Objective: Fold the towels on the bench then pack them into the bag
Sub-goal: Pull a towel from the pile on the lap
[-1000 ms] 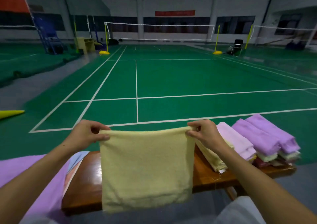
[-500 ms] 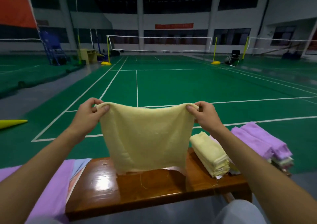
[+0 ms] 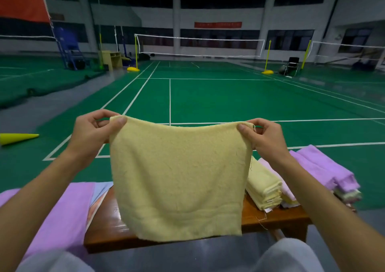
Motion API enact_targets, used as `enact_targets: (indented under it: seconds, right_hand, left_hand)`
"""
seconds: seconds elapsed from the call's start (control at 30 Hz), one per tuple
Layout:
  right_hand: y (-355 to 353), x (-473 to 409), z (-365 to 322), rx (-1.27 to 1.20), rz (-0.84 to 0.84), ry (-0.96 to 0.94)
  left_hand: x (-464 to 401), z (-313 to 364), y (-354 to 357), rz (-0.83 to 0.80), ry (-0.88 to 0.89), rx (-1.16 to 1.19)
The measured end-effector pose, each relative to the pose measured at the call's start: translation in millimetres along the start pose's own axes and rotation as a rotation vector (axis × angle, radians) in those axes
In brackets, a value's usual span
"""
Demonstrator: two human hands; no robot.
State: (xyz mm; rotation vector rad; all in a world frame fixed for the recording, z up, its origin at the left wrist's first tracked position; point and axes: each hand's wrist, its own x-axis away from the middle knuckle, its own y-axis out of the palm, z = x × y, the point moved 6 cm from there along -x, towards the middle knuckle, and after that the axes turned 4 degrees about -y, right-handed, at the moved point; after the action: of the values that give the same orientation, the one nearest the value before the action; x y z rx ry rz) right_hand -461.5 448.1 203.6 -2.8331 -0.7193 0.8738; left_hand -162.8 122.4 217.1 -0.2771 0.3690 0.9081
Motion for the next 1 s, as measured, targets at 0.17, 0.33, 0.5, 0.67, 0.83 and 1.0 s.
enact_targets:
  seconds: [0.17,0.33,0.5,0.67,0.83,1.0]
  right_hand:
    - [42,-21,59,0.097,-0.068,0.099]
    - [112,-39,168,0.317,-0.196,0.210]
    - [167,-43,268,0.466,-0.292,0.328]
    - [179,-40,303,0.530,-0.263,0.397]
    - [162,-15,284,0.567,-0.274,0.431]
    - [138,36,253,0.514,-0.311,0.525]
  left_hand:
    - [-25,-73,-1,0.006,-0.110,-0.141]
    - [-48,-193,12,0.021,-0.275,-0.319]
    - [-69,-300,20,0.026,-0.421,-0.484]
    - [-71,-328,27,0.002,-0.422,-0.652]
    - [-56,-309,33,-0.040,-0.371,-0.703]
    - [-15,-276,60,-0.149,-0.368,-0.619]
